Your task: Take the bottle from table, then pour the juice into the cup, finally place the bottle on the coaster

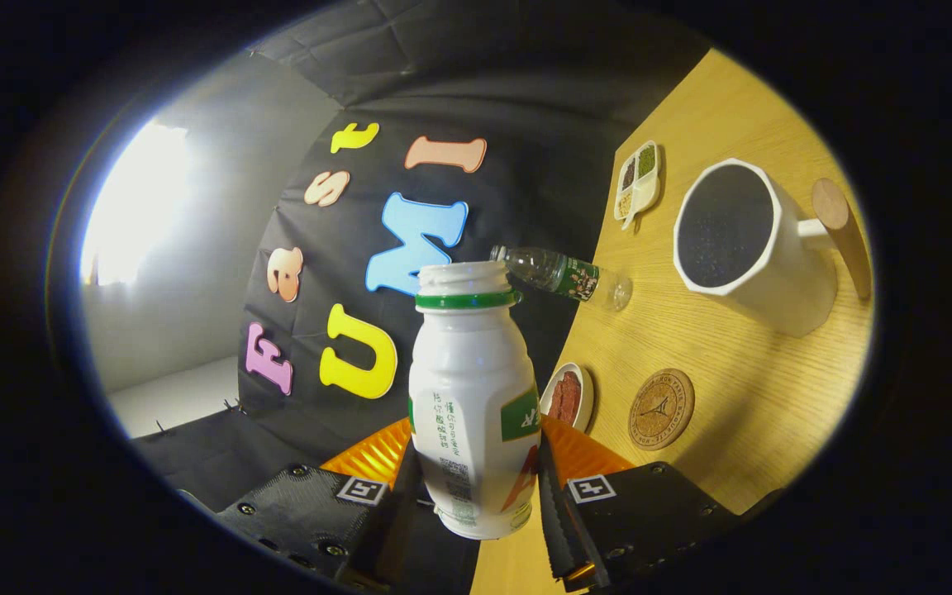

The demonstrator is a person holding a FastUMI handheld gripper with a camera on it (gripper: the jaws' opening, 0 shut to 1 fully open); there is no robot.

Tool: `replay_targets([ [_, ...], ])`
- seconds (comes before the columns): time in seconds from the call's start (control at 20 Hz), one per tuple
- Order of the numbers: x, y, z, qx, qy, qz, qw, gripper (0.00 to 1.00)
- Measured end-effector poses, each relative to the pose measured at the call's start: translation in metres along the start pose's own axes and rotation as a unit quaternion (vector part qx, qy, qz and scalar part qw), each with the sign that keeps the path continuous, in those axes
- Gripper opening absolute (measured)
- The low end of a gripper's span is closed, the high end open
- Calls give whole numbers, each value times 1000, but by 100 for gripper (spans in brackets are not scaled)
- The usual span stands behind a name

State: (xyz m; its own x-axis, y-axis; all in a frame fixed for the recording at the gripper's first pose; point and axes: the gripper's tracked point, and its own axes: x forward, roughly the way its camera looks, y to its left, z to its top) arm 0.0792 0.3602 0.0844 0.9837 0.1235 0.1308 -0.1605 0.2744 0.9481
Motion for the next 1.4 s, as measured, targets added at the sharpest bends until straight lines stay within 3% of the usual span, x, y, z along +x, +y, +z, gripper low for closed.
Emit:
replay_targets([
  [0.65, -5, 9, 25, 106, -32, 30, 993, 64],
  [1.4, -6, 7, 48, 184, -61, 45, 980, 64],
])
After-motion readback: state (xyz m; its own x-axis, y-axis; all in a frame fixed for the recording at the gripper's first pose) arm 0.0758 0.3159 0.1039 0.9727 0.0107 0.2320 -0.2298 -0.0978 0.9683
